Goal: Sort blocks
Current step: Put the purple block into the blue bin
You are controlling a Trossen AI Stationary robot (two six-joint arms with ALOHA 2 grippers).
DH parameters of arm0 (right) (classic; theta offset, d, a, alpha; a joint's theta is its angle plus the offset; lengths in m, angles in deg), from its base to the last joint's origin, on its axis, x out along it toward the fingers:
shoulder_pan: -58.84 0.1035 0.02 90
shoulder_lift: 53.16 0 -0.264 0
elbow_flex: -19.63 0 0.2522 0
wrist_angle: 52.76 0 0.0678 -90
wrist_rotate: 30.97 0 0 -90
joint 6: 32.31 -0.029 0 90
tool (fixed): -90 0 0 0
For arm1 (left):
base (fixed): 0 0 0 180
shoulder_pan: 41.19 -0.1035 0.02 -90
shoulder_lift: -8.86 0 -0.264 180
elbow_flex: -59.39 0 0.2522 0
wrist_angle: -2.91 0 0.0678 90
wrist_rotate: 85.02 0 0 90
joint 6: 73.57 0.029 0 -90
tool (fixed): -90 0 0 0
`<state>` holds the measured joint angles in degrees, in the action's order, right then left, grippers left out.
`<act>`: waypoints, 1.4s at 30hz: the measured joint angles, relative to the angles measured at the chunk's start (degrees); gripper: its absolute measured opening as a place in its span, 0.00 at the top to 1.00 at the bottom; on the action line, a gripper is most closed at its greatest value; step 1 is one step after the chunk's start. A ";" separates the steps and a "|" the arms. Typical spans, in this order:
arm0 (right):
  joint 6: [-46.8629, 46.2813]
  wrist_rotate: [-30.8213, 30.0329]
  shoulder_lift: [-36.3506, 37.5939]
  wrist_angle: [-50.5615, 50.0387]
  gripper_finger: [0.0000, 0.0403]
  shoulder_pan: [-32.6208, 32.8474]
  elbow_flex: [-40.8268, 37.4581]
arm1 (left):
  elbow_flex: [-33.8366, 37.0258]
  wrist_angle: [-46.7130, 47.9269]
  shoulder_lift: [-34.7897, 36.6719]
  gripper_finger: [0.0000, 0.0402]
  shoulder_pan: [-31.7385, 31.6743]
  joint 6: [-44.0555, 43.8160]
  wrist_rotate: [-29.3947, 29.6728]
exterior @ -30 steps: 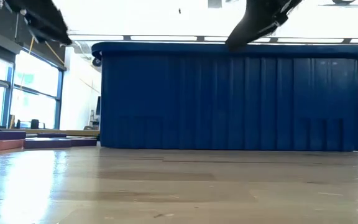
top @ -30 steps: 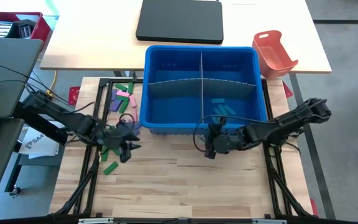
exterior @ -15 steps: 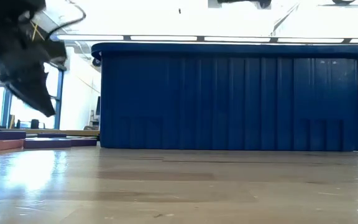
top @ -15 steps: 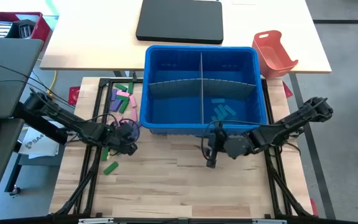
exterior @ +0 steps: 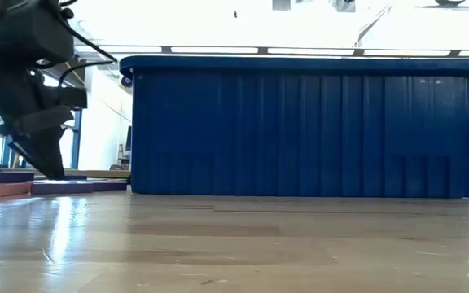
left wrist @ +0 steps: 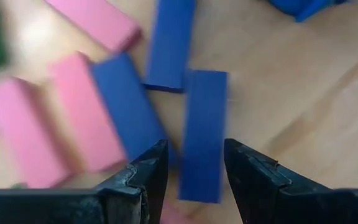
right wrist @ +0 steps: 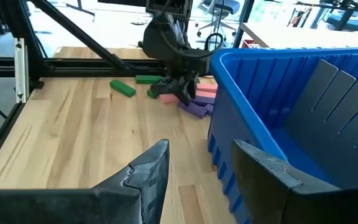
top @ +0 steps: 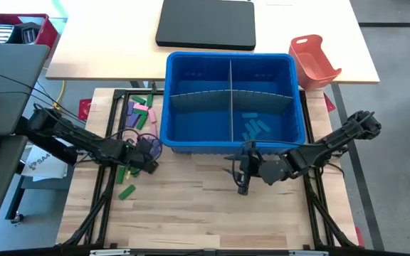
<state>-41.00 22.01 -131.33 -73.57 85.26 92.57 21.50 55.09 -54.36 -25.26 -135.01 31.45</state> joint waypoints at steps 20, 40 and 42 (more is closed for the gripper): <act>-0.39 0.24 -0.04 -0.33 0.58 -0.02 0.00 | 3.14 -7.02 0.06 0.77 -2.17 1.53 -5.55; 4.72 10.50 -0.26 10.82 0.58 -2.67 0.00 | -22.04 -25.32 2.78 0.77 15.82 38.18 -10.21; 6.03 10.51 -0.13 11.34 0.58 -1.88 0.00 | -22.79 -31.89 2.14 0.77 14.47 41.50 -5.23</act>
<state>-34.97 32.53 -131.46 -62.23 83.38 92.57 -1.29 23.20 -52.23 -10.78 -93.52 26.22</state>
